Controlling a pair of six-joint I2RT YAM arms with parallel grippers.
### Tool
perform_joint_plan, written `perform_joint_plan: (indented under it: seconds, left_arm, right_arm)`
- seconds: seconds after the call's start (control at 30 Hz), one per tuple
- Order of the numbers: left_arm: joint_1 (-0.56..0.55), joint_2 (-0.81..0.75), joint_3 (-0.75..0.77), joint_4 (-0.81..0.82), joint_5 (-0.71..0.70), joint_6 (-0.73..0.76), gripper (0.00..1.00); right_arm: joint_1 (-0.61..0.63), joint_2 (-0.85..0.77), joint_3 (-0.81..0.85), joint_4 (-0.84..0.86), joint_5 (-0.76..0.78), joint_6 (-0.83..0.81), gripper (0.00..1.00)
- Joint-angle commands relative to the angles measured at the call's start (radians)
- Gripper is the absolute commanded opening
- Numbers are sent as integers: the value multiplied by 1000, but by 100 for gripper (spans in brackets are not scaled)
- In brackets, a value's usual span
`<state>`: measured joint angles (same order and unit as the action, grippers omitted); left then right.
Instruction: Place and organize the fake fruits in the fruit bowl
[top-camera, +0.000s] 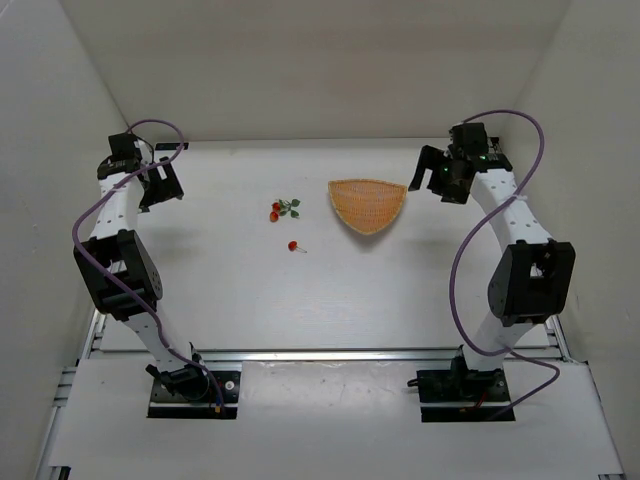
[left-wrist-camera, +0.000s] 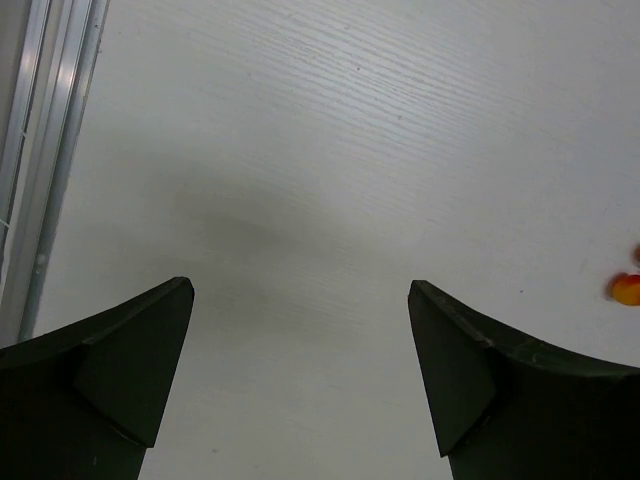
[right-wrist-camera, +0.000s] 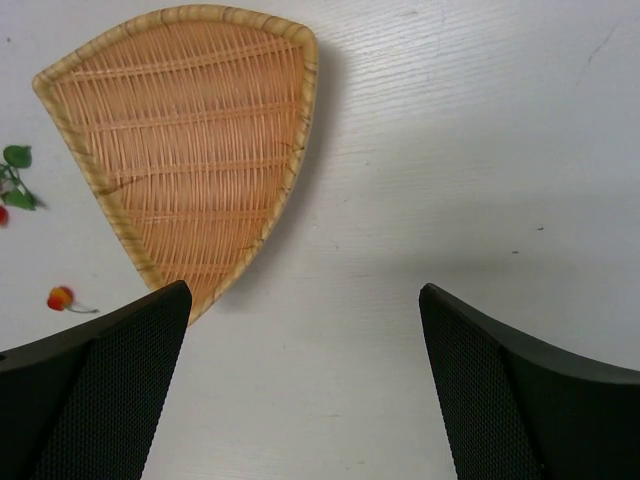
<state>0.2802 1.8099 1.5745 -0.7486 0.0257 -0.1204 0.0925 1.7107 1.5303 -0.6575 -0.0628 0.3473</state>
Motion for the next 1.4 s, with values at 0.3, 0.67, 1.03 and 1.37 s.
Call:
perform_joint_plan:
  seconds: [0.3,0.67,1.03,1.37]
  left_arm:
    - [-19,-66,-1,8,66,24,100]
    - [-39,-66,-21,-1,111,33,100]
    - [-58,-47,7,-20,111,42,100]
    - [-76,-47,25,-29,92,51,100]
  right_arm:
    - [547,327,364,-48,28,-313,95]
    - [694,546,404,-16,-22,-317,60]
    - [704,635,433,2,44,-264,41]
    - [713,664,433,21,18,-255,0]
